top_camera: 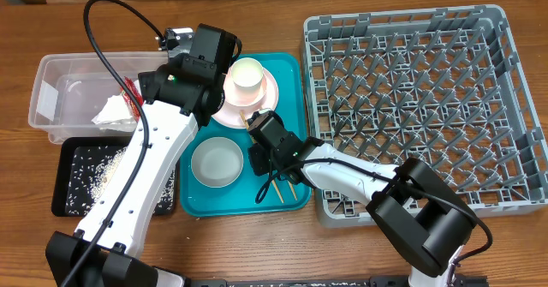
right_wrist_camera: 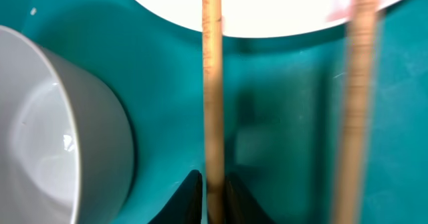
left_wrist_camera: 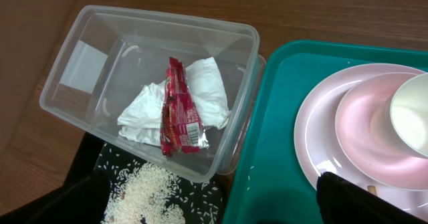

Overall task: Sort waste into correct bins and load items into the dishwasher
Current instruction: 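Grasp one chopstick and carry it into the grey dish rack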

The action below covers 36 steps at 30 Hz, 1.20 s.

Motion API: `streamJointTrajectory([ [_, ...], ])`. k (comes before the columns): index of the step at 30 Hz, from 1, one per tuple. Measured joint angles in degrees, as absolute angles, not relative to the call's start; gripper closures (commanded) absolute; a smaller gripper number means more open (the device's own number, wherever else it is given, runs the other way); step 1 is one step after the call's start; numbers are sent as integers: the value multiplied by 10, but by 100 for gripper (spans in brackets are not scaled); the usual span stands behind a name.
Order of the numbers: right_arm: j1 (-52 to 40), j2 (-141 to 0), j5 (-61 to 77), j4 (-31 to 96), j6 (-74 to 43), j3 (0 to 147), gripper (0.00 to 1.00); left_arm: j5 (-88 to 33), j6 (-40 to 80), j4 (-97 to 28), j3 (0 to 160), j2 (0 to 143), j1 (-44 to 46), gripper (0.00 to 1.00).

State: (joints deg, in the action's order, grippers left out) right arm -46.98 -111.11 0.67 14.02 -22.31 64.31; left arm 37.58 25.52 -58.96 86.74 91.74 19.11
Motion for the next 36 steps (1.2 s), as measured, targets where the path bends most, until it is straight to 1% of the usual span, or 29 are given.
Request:
streamJointTrajectory([
  [1,-470,-1111,13,140,-222,643,93,376,255,-590,867,917,191,0],
  [3,-470,-1111,32,138,-222,644,96,376,255,-590,867,917,191,0],
  [9,-469,-1104,90,151,-223,661,96,376,255,-590,867,917,191,0],
  [15,-447,-1026,114,211,-222,687,96,376,255,-590,867,917,191,0],
  [20,-373,-923,106,260,-222,698,96,376,255,-589,867,917,191,0],
  [22,-324,-888,82,288,-222,701,96,376,255,-590,867,917,191,0],
  [25,-277,-874,56,312,-219,701,96,376,255,-590,867,917,191,0],
  [30,-189,-875,24,346,-164,701,96,376,255,-590,867,917,191,0],
  [36,-145,-886,14,381,-99,701,95,376,255,-590,867,917,191,0],
])
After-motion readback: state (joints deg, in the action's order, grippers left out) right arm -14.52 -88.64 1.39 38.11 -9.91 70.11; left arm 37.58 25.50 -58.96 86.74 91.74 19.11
